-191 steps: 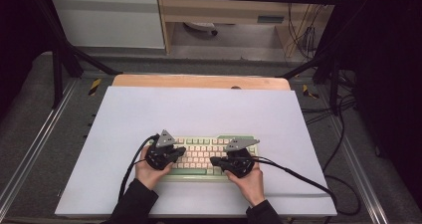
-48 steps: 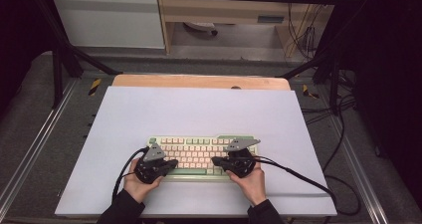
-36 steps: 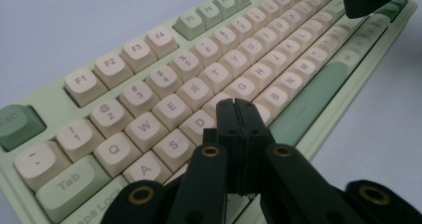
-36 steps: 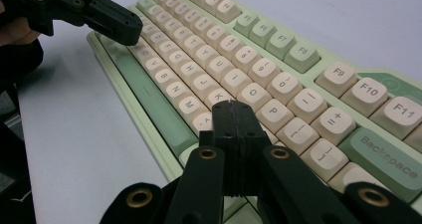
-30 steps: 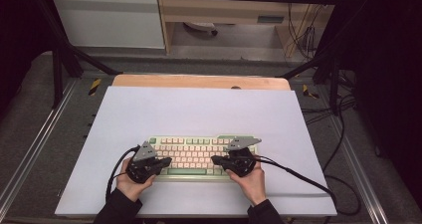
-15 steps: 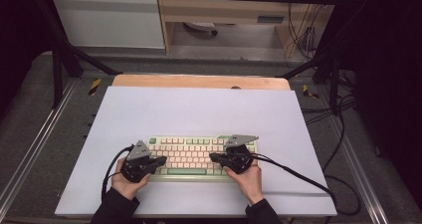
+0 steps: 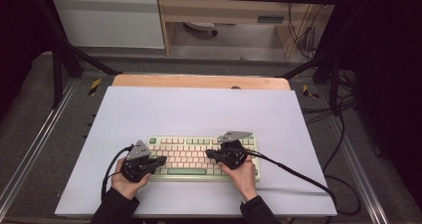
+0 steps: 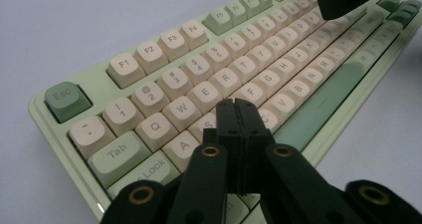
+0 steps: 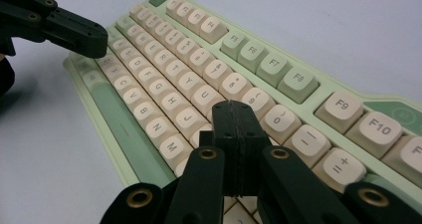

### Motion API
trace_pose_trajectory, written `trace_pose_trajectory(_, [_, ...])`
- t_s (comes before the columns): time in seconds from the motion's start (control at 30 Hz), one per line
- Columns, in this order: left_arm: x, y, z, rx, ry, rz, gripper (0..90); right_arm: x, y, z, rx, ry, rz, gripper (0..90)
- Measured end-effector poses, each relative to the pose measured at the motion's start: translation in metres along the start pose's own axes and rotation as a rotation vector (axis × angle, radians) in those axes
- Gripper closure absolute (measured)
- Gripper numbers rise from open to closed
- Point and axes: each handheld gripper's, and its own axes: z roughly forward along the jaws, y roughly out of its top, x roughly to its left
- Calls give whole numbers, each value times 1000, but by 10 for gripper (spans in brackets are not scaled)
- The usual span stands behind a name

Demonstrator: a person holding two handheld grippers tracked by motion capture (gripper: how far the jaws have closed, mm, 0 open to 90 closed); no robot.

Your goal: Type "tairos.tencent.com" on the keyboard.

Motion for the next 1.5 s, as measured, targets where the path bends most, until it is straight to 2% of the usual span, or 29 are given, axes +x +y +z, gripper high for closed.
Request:
trace_pose_trajectory(0.23, [0, 0, 0, -1, 1, 0, 900, 1, 2, 10, 18, -3, -8, 900])
trace_pose_trajectory(0.8, [0, 0, -1, -1, 0, 1, 900, -1, -2, 18, 44, -29, -11, 900])
trace_pose_trajectory(1.5, [1, 1, -1, -6, 0, -5, 900, 6, 3, 2, 18, -5, -30, 900])
